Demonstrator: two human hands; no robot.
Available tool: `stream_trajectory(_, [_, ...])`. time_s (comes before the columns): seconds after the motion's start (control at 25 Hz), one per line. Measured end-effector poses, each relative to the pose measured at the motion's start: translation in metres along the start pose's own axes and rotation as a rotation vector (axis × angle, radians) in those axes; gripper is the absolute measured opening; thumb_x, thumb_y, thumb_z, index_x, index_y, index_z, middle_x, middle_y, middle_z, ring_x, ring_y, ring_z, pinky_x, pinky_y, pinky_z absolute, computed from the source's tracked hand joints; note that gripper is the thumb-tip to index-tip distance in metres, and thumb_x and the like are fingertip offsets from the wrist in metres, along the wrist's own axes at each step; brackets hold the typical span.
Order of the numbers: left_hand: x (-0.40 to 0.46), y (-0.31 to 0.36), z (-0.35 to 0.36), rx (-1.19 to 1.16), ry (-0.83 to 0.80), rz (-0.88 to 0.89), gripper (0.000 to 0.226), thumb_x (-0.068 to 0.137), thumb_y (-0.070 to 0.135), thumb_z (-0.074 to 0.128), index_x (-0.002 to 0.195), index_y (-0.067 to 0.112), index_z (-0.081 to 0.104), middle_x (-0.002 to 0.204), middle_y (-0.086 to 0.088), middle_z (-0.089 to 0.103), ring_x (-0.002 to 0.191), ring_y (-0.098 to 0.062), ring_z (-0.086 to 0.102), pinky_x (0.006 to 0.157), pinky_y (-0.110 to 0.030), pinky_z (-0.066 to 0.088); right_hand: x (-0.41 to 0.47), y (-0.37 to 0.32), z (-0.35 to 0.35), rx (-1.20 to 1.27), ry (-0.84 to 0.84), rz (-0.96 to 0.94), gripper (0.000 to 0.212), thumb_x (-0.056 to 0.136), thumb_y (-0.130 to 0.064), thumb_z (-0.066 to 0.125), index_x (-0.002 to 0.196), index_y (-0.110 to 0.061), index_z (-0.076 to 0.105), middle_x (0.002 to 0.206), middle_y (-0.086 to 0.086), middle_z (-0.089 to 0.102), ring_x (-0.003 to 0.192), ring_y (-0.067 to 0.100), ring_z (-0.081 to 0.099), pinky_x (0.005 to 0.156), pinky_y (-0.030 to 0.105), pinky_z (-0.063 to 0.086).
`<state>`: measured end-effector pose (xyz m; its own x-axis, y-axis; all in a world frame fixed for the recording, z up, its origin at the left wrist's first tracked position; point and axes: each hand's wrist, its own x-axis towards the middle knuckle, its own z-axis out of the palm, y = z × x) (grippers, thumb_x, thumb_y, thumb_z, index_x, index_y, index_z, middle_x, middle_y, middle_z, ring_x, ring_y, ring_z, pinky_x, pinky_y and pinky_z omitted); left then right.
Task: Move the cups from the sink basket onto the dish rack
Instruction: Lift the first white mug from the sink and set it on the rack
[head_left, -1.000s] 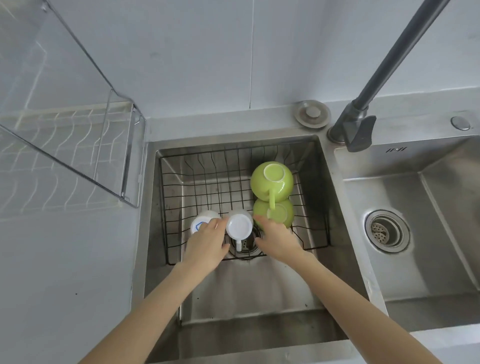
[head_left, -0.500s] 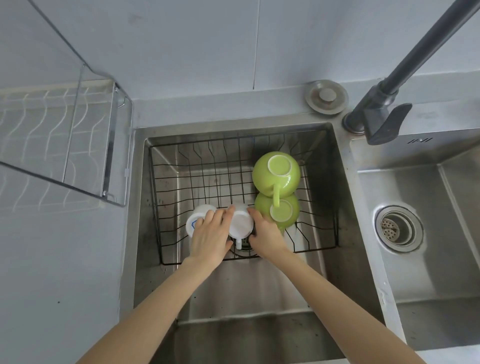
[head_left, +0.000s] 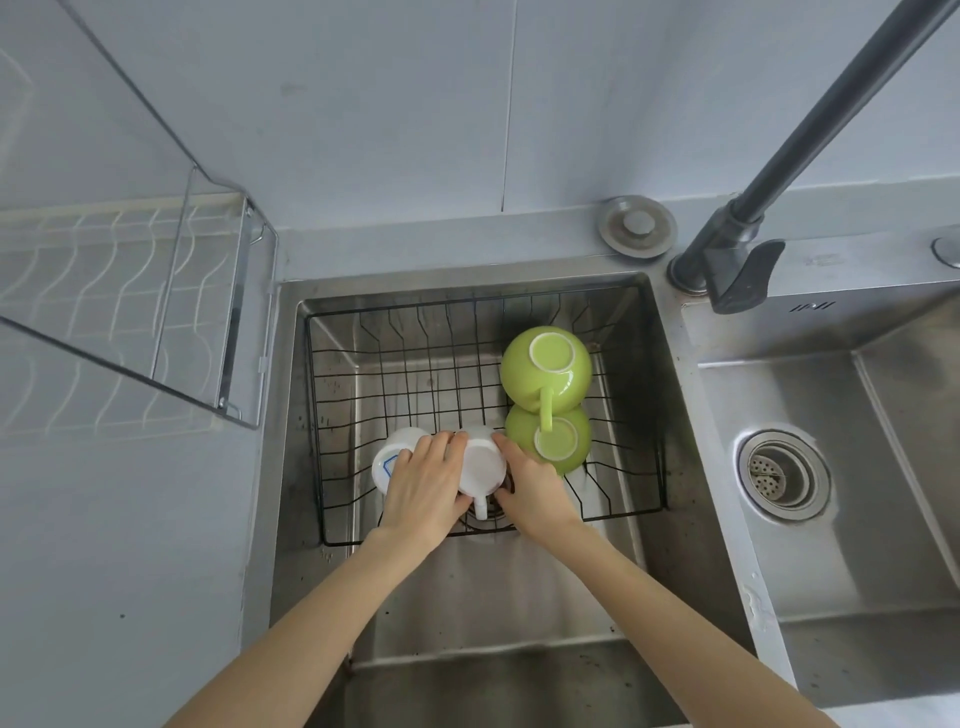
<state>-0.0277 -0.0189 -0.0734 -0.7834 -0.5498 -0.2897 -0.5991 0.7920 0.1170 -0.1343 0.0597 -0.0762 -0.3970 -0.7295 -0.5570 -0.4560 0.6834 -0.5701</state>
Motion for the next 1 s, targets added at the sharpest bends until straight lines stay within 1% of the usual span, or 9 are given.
stream_trajectory(0.16, [-0.013,0.001,-0.019,-0.032,0.074,-0.011,0.067,0.035,0.031,0.086,0.095,0.013,0.063,0.081,0.001,0.069,0.063,-0.018,0.067,0.045,-0.028,0.048,-0.019,-0.004,-0.016,-0.007,0.039,-0.083,0.063,0.082,-0.009,0.055,0.140,-0.021,0.033,0.120,0.014,0.061,0.105,0.035,0.059,0.081,0.037,0.050])
stream_trajectory(0.24, [-0.022,0.005,-0.034,-0.111,0.100,-0.013,0.063,0.052,0.025,0.082,0.109,0.010,0.059,0.099,-0.005,0.068,0.081,-0.025,0.068,0.057,-0.034,0.051,-0.031,-0.009,-0.027,0.011,0.069,-0.144,0.063,0.081,-0.010,0.057,0.139,-0.023,0.035,0.121,0.011,0.062,0.106,0.034,0.060,0.084,0.040,0.052])
stream_trajectory(0.32, [-0.030,0.008,-0.049,-0.170,0.171,0.003,0.062,0.070,0.025,0.071,0.126,0.010,0.048,0.124,-0.007,0.057,0.104,-0.029,0.060,0.075,-0.037,0.047,-0.046,-0.016,-0.037,0.007,0.114,-0.213,0.064,0.081,-0.011,0.059,0.139,-0.023,0.035,0.125,0.009,0.059,0.107,0.033,0.059,0.087,0.043,0.051])
stream_trajectory(0.4, [-0.041,0.009,-0.067,-0.243,0.237,0.036,0.064,0.076,0.028,0.067,0.132,0.012,0.041,0.134,-0.006,0.049,0.115,-0.029,0.053,0.086,-0.037,0.044,-0.061,-0.024,-0.047,-0.010,0.170,-0.278,0.063,0.082,-0.015,0.061,0.139,-0.022,0.035,0.130,0.007,0.055,0.109,0.031,0.057,0.090,0.040,0.048])
stream_trajectory(0.56, [-0.070,0.004,-0.108,-0.323,0.303,0.124,0.067,0.076,0.033,0.068,0.134,0.017,0.038,0.136,-0.001,0.045,0.121,-0.023,0.045,0.095,-0.033,0.038,-0.098,-0.048,-0.067,-0.038,0.243,-0.417,0.064,0.081,-0.018,0.067,0.138,-0.022,0.038,0.136,0.002,0.048,0.115,0.022,0.054,0.091,0.026,0.043])
stream_trajectory(0.68, [-0.091,-0.006,-0.133,-0.390,0.336,0.187,0.067,0.075,0.034,0.069,0.134,0.021,0.037,0.135,0.002,0.043,0.122,-0.017,0.044,0.095,-0.026,0.035,-0.124,-0.068,-0.075,-0.047,0.282,-0.507,0.065,0.078,-0.018,0.070,0.136,-0.025,0.040,0.136,-0.002,0.045,0.107,0.004,0.044,0.084,0.002,0.033])
stream_trajectory(0.76, [-0.108,-0.015,-0.148,-0.466,0.366,0.219,0.069,0.074,0.031,0.071,0.133,0.020,0.038,0.134,0.003,0.042,0.118,-0.013,0.045,0.094,-0.022,0.035,-0.141,-0.082,-0.078,-0.058,0.315,-0.558,0.067,0.077,-0.020,0.071,0.136,-0.024,0.040,0.134,-0.004,0.044,0.105,-0.003,0.038,0.078,-0.010,0.028])
stream_trajectory(0.88, [-0.131,-0.030,-0.167,-0.583,0.417,0.262,0.073,0.070,0.033,0.075,0.133,0.023,0.040,0.127,0.009,0.043,0.110,0.005,0.042,0.095,-0.013,0.031,-0.163,-0.105,-0.083,-0.033,0.336,-0.637,0.067,0.076,-0.024,0.073,0.135,-0.024,0.043,0.126,-0.005,0.047,0.105,-0.001,0.044,0.085,-0.009,0.030])
stream_trajectory(1.0, [-0.161,-0.047,-0.187,-0.684,0.466,0.302,0.074,0.061,0.053,0.063,0.128,0.041,0.035,0.118,0.025,0.040,0.108,0.017,0.040,0.093,0.003,0.029,-0.184,-0.133,-0.083,0.009,0.348,-0.707,0.065,0.071,-0.039,0.071,0.131,-0.032,0.046,0.117,-0.012,0.051,0.104,-0.003,0.052,0.095,0.003,0.038])
